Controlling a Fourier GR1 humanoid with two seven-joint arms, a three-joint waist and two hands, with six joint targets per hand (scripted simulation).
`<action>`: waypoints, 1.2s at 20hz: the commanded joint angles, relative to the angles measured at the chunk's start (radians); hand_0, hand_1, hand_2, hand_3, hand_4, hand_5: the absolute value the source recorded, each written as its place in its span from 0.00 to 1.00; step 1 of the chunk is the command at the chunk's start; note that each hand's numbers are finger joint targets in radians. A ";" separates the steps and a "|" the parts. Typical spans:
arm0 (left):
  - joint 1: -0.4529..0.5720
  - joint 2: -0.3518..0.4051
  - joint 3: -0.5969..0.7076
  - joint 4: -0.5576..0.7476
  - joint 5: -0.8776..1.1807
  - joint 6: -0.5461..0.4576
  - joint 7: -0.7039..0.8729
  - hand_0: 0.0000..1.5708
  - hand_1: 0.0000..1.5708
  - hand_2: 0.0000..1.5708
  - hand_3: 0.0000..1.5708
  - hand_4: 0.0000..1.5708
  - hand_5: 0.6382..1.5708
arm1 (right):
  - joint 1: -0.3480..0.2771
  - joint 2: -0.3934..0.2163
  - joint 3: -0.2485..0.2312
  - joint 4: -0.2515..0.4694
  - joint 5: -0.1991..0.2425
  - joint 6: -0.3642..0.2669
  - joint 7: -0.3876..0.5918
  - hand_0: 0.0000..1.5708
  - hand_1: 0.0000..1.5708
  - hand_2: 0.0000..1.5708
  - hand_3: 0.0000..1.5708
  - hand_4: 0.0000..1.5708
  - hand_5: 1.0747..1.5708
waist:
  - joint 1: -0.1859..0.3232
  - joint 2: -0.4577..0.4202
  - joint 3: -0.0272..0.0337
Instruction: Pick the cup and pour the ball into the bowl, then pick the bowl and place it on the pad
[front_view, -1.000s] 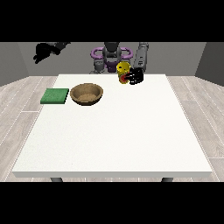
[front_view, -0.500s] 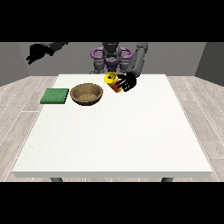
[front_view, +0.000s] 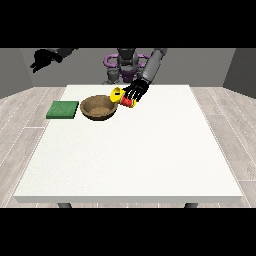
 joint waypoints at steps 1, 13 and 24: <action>-0.092 0.010 -0.097 0.077 -0.169 0.058 0.142 0.99 0.99 1.00 1.00 0.96 0.76 | -0.043 0.003 0.002 0.036 0.009 -0.019 0.011 0.00 0.00 0.23 0.42 0.34 0.99 | 0.007 0.002 0.0002; -0.161 -0.112 -0.422 0.261 -0.606 0.032 0.546 0.96 0.96 1.00 1.00 0.82 0.81 | -0.082 0.077 0.050 0.073 0.051 -0.059 -0.037 0.00 0.00 0.22 0.40 0.37 0.99 | -0.028 0.002 -0.0009; -0.143 -0.113 -0.610 0.056 -0.788 -0.324 0.700 0.97 0.97 1.00 1.00 0.94 0.60 | -0.108 0.051 0.041 0.185 0.044 -0.001 -0.047 0.00 0.00 0.22 0.41 0.37 0.99 | -0.036 -0.059 -0.0013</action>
